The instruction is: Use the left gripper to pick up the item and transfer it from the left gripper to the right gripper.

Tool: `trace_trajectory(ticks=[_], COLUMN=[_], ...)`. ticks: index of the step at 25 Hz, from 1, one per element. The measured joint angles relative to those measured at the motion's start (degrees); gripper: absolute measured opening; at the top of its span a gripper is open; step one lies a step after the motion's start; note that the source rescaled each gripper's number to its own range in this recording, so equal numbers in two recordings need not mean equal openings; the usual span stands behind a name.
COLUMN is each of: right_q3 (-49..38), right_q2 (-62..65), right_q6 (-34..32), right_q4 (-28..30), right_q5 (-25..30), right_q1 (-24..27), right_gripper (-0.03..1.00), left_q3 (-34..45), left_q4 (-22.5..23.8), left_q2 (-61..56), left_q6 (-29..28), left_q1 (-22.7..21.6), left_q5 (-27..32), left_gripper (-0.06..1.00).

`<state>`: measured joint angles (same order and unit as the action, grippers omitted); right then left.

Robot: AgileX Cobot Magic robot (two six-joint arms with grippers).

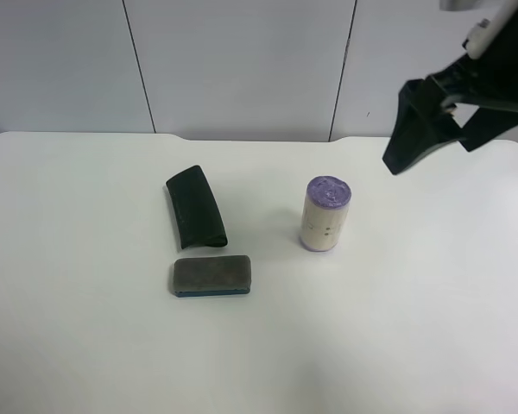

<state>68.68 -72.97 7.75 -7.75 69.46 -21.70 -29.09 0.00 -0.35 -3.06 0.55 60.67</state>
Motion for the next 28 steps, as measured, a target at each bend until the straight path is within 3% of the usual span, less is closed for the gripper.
trace_trajectory(ticks=[11,15,28], right_q3=[-22.31,-28.90,-39.08], right_q2=[23.37,32.77,59.10], right_q6=[0.00,0.00,-0.66], right_q4=[0.88,1.04,1.63], right_q5=[-0.10,-2.66,-8.44], right_q1=[0.00,0.00,0.00], right_gripper=[1.00,1.00,1.00], left_q3=[0.00,0.00,0.00], left_q4=[0.00,0.00,0.00], left_q2=[0.00,0.00,0.00], left_q6=[0.00,0.00,0.00], left_q1=[0.00,0.00,0.00], left_q5=[0.00,0.00,0.00], left_gripper=[0.99,0.99,0.99])
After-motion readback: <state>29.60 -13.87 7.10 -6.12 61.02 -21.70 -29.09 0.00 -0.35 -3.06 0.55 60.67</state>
